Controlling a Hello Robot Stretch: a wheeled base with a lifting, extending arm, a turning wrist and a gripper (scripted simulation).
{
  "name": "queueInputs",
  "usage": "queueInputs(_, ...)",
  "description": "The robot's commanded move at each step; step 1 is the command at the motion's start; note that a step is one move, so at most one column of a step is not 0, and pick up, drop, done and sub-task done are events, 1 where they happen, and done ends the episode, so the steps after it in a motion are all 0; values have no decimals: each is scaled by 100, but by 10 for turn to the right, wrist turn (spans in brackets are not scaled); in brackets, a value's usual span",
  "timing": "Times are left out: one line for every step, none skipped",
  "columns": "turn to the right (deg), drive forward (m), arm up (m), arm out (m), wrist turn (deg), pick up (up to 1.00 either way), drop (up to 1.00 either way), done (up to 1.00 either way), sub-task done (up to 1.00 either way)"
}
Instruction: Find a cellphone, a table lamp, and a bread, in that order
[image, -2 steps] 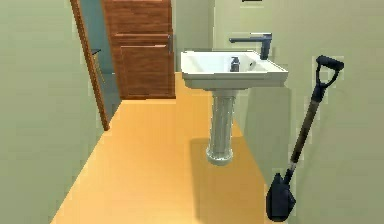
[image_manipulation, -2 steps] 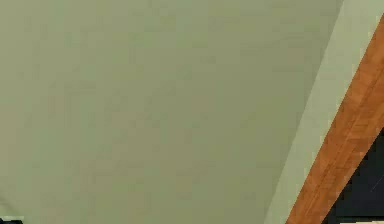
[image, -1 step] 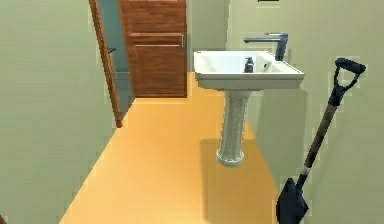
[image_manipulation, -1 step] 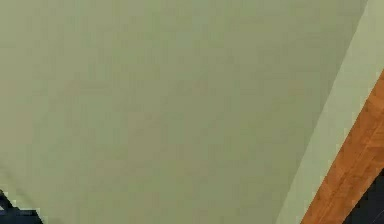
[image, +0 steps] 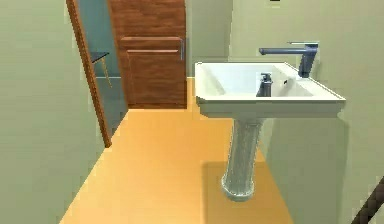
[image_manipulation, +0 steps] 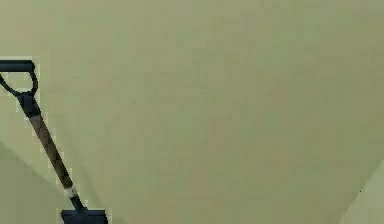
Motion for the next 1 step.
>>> queueInputs(-270,0,0,0,0,0,0,0,0)
